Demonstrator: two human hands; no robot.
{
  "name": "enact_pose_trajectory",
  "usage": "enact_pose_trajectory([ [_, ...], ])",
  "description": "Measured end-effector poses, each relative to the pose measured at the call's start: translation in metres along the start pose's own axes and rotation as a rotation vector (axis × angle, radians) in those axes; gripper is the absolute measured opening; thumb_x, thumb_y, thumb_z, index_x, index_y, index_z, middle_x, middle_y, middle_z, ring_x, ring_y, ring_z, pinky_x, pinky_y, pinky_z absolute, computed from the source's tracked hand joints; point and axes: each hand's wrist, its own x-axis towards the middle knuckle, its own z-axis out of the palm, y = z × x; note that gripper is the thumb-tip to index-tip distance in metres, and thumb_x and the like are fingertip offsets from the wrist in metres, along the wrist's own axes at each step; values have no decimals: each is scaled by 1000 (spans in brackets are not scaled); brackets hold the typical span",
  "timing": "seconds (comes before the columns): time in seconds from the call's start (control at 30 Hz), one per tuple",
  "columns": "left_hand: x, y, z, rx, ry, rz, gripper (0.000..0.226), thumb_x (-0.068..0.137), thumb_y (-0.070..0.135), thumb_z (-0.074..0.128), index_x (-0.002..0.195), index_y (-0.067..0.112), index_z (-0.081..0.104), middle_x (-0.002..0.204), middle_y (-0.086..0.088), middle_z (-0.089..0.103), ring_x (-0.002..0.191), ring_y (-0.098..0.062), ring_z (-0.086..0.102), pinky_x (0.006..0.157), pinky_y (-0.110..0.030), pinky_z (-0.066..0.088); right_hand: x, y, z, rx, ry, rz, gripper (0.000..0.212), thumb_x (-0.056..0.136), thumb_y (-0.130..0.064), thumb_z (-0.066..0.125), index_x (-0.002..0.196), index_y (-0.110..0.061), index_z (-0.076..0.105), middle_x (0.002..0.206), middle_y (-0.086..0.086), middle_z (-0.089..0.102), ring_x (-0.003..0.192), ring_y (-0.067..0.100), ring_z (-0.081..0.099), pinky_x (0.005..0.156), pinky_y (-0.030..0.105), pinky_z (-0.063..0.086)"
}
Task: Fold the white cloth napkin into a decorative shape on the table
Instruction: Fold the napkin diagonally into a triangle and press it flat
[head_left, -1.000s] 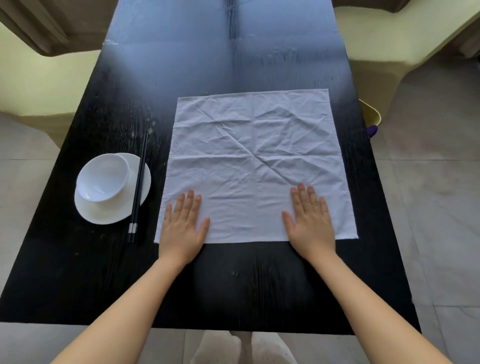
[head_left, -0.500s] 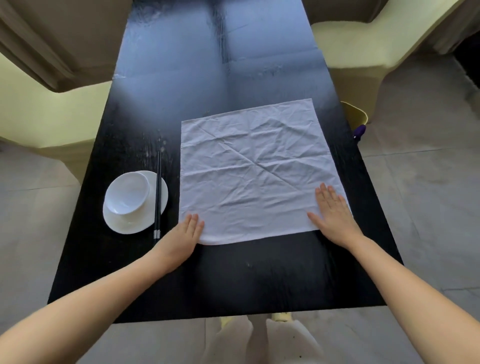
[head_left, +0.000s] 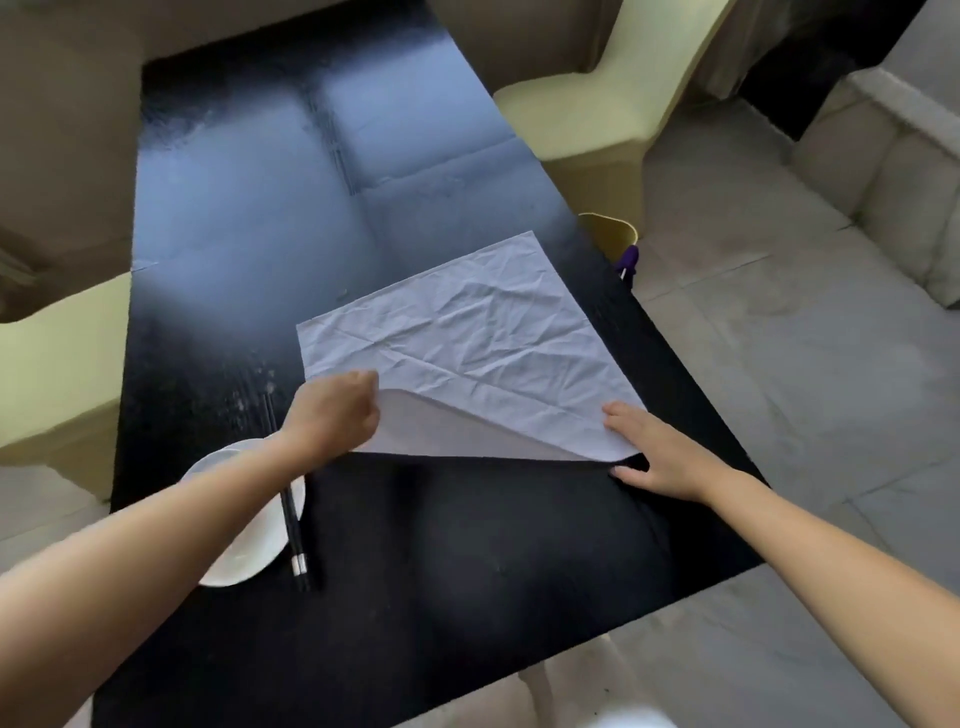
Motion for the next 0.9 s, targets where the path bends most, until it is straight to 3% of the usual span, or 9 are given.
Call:
enact_pose_trajectory([
  [0.13,79,-5,-43,-241,67,-106,16,85,14,48,96,6,54,101,-20,63,92,-39,56,69,-35,37,2,0,5,119,174,93,43,86,-15,63,127,-8,51,135,7,51,126,22,47,106,26,34],
  [0.23,129,-2,-56,-344,17,-88,27,87,9,47,112,2,53,114,-23,59,104,-38,53,80,-35,37,11,1,6,147,327,136,4,83,-7,63,87,-7,63,94,7,64,94,25,55,85,32,47],
  [0.33,174,8,-51,-359,-28,-42,30,91,8,43,119,5,51,123,-21,55,110,-36,51,88,-36,38,12,8,5,191,346,266,38,83,-17,64,58,-20,37,70,-2,47,73,18,44,64,28,39],
  [0.47,230,25,-33,-385,-70,-8,27,92,9,42,116,10,55,122,-18,55,108,-34,52,86,-32,38,12,14,6,274,335,357,44,83,-21,63,56,-16,28,64,3,44,69,16,44,59,28,35],
  [0.63,284,52,-9,-423,-96,7,30,90,7,45,116,10,59,121,-16,59,111,-32,52,91,-32,39,25,19,-6,301,176,488,42,82,-29,57,56,-17,27,65,-3,39,61,14,39,54,27,28],
  [0.9,340,96,23,-537,-136,-28,22,91,13,50,105,9,66,105,-12,64,100,-28,57,76,-24,37,29,19,-28,303,-17,618,33,73,-30,51,57,-17,26,57,-1,32,53,13,24,49,24,17],
])
